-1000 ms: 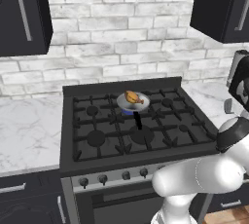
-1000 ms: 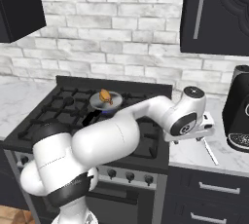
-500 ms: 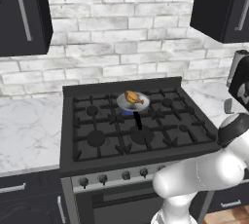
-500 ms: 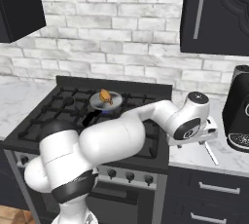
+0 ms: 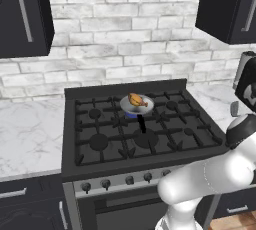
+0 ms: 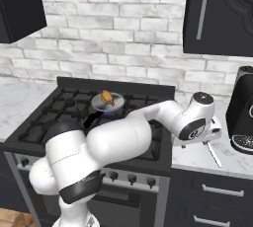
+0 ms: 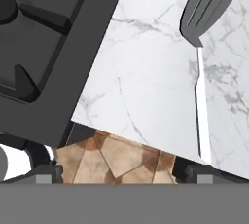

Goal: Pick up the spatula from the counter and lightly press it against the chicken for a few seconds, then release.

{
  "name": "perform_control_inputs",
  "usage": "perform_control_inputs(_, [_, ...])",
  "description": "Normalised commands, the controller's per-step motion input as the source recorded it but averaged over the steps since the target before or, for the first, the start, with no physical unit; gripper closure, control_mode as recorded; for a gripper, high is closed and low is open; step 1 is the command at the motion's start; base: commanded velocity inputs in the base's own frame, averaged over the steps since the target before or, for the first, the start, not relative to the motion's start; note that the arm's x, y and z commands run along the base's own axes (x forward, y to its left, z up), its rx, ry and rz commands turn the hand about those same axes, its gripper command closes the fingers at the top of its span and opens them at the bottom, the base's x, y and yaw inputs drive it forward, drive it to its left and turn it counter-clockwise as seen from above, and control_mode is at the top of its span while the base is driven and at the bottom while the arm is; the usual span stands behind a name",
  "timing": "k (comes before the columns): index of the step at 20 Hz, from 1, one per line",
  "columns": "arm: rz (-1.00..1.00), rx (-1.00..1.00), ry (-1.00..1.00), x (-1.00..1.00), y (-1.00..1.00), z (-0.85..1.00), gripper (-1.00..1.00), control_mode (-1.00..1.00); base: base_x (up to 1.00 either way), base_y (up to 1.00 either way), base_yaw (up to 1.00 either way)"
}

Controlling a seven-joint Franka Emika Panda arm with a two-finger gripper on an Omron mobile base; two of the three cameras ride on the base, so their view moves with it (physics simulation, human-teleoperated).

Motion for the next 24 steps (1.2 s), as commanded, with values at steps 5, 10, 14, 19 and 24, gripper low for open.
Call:
perform_control_inputs(5, [0.02, 0.03, 0.0, 0.21, -0.07, -0.02, -1.0, -1.0, 0.0, 0.0, 0.0])
perform_control_inputs(10, [0.02, 0.03, 0.0, 0.19, -0.09, -0.02, -1.0, -1.0, 0.0, 0.0, 0.0])
perform_control_inputs(14, [0.02, 0.04, 0.0, 0.16, -0.13, -0.09, -1.0, -1.0, 0.0, 0.0, 0.0])
perform_control_inputs(19, [0.01, 0.03, 0.0, 0.17, -0.1, -0.13, -1.0, -1.0, 0.0, 0.0, 0.0])
perform_control_inputs(24, [0.0, 0.01, 0.01, 0.09, -0.05, -0.06, -1.0, -1.0, 0.0, 0.0, 0.0])
